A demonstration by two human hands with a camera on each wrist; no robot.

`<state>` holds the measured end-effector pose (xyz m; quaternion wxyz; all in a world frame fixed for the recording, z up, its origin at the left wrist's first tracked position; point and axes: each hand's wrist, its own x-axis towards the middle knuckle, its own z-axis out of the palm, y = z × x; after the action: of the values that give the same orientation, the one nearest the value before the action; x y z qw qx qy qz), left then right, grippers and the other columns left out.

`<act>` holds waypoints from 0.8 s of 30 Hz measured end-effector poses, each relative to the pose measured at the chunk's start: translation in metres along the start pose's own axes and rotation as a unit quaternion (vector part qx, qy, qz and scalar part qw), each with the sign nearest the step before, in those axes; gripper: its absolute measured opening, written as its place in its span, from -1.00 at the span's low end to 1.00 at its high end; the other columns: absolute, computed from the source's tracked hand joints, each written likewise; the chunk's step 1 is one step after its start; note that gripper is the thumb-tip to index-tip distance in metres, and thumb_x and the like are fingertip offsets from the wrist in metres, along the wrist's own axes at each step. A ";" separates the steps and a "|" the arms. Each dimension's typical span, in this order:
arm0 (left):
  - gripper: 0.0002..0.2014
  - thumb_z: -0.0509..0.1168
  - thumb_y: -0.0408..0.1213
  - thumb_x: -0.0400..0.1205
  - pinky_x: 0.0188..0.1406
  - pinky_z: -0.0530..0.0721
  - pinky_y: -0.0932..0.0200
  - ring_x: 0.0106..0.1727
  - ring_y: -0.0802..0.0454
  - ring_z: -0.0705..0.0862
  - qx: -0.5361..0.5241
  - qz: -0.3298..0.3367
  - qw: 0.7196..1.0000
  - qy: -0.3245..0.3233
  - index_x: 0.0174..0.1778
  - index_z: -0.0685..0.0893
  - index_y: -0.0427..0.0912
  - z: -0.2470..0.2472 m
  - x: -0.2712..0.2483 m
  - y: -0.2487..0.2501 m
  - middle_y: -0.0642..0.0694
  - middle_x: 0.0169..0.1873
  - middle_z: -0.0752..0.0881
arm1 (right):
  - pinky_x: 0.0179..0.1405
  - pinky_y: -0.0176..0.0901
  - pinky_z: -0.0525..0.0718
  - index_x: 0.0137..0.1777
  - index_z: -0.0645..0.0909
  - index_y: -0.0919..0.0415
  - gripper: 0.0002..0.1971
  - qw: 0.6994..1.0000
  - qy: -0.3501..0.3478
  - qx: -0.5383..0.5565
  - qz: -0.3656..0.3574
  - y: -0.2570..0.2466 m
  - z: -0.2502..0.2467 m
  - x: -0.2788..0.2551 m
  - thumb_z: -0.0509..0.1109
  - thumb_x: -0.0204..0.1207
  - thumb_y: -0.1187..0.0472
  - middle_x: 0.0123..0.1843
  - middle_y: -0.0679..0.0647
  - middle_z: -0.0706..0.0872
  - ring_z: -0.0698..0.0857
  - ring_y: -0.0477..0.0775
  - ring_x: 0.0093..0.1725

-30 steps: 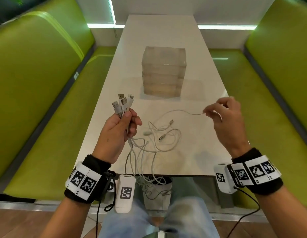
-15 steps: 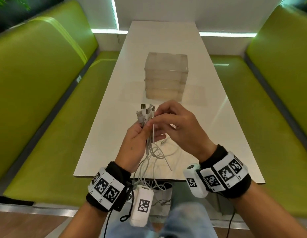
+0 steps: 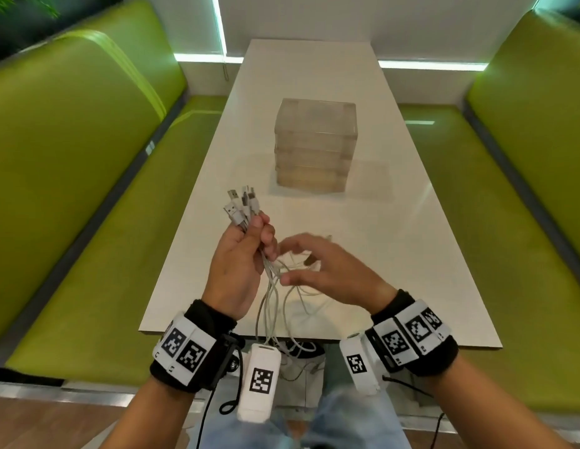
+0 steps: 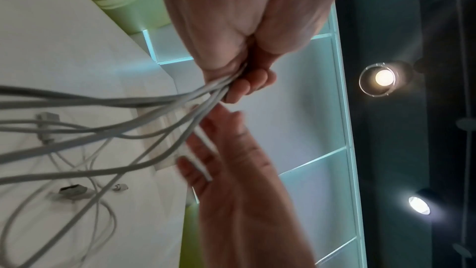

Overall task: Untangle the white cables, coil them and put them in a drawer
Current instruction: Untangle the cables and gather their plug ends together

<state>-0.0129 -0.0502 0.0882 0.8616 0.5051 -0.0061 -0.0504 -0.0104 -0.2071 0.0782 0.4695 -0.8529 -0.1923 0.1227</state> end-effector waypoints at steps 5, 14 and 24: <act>-0.82 0.02 -0.27 0.74 -0.28 0.65 0.16 -0.41 0.06 0.54 -0.060 0.000 0.998 -0.001 -0.13 0.47 -0.18 -0.010 0.001 0.007 0.01 -0.48 0.45 | -0.13 -0.29 0.46 -0.24 0.61 -0.14 -0.84 0.998 -0.005 0.069 -0.013 0.007 0.006 0.010 0.50 0.44 0.15 -0.27 -0.35 0.67 0.57 -0.27 -0.21; -0.79 0.02 -0.27 0.74 -0.57 0.30 0.32 -0.58 0.19 0.27 -0.068 0.048 0.996 0.042 -0.19 0.46 -0.15 -0.031 0.003 0.031 0.07 -0.54 0.40 | -0.19 -0.35 0.57 -0.11 0.64 0.24 -0.86 0.994 -0.101 0.043 0.020 0.020 -0.024 0.017 0.34 0.60 0.18 -0.34 -0.16 0.67 0.63 -0.15 -0.31; -0.84 0.32 -0.11 0.60 -0.49 0.37 0.30 -0.54 0.21 0.32 0.117 0.059 0.986 0.107 -0.15 0.56 -0.10 -0.052 0.007 0.028 0.15 -0.57 0.42 | -0.15 -0.08 0.59 -0.13 0.71 0.12 -0.83 0.997 0.080 0.016 0.003 0.028 -0.053 0.016 0.31 0.62 0.19 -0.32 -0.05 0.70 0.63 -0.09 -0.32</act>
<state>-0.0005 0.0079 0.0871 0.7937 0.6036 0.0510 0.0559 0.0303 -0.2534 0.0819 0.4967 -0.8529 -0.1495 0.0588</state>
